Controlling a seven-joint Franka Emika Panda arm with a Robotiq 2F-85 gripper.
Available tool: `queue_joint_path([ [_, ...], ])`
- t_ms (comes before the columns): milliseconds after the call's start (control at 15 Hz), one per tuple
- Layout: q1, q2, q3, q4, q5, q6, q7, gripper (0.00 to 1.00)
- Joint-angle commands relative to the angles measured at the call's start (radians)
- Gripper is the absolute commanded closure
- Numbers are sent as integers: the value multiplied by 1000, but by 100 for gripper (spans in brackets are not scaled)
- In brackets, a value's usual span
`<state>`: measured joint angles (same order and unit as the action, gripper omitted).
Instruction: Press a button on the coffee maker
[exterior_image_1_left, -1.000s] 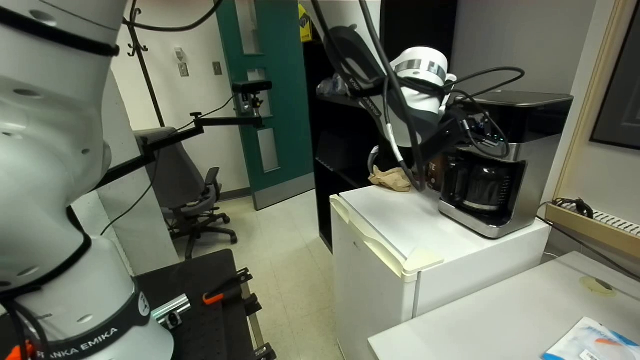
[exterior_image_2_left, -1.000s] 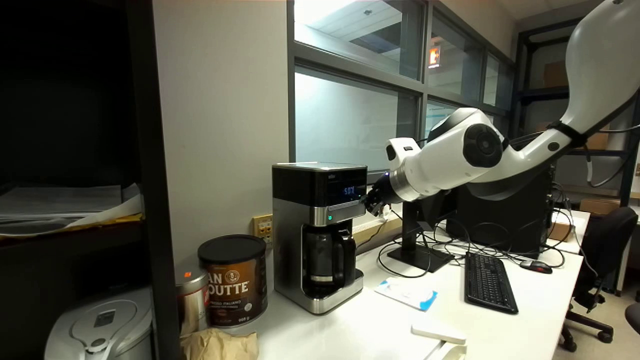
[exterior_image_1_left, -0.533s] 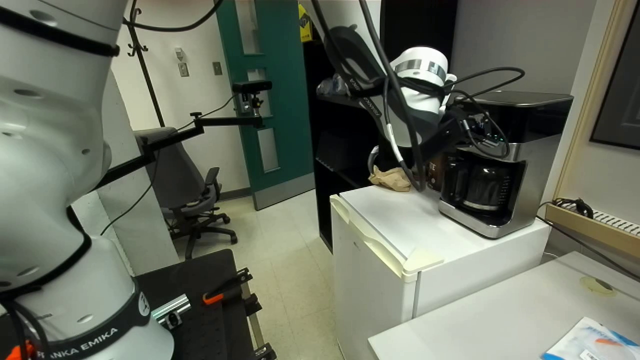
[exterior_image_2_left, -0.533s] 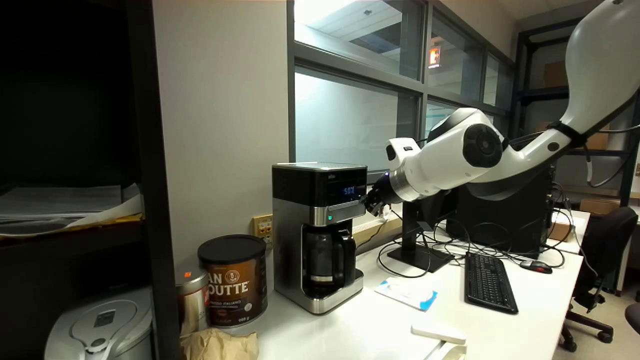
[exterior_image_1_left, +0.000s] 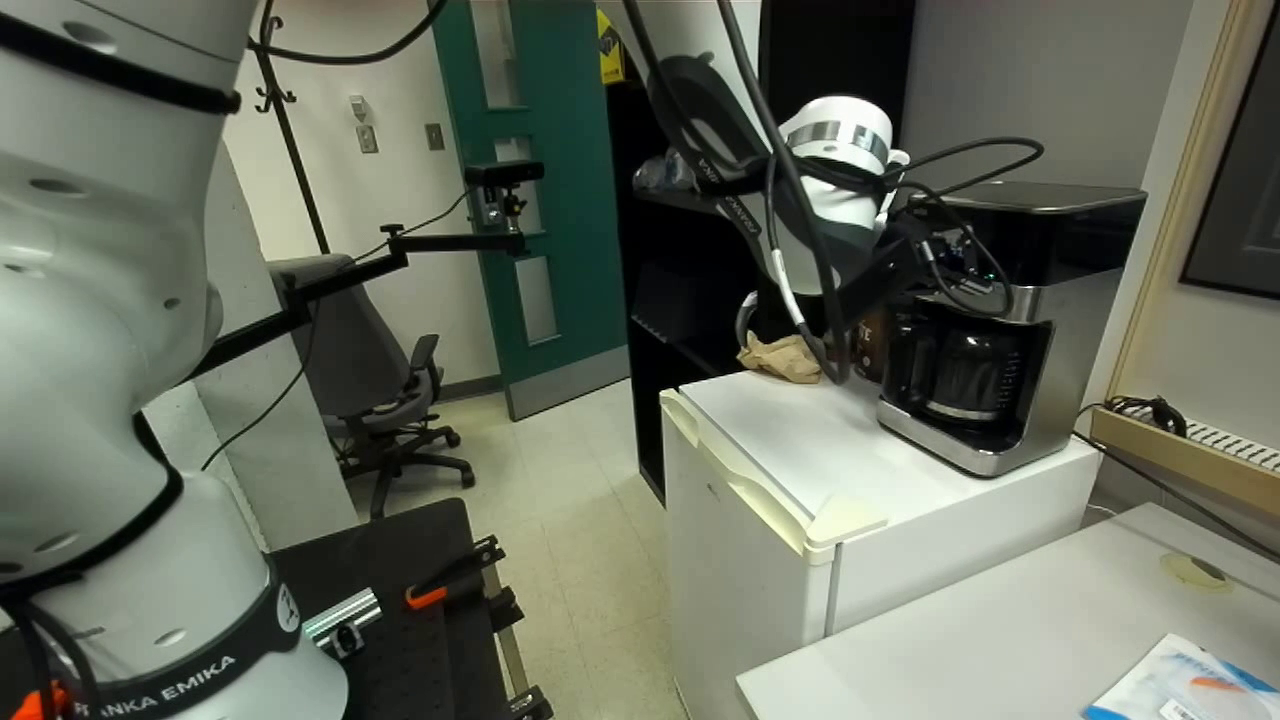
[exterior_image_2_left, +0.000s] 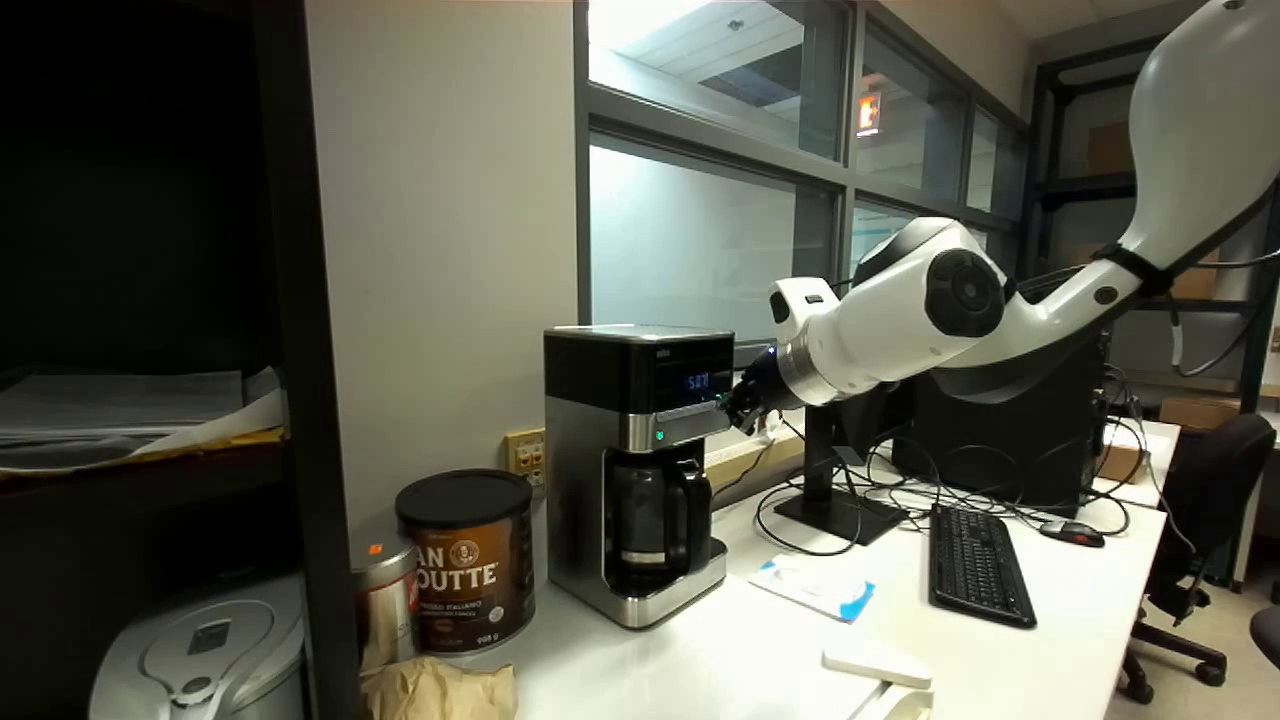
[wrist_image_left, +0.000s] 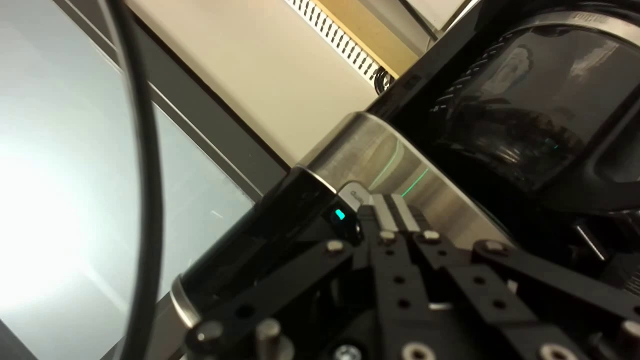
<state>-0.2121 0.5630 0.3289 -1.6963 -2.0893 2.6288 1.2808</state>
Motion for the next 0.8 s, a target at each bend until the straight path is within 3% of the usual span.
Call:
queue_joint_path([
  [0, 3, 23, 4, 37, -7, 5, 7, 100],
  [733, -90, -183, -7, -251, 106, 193, -30, 100],
])
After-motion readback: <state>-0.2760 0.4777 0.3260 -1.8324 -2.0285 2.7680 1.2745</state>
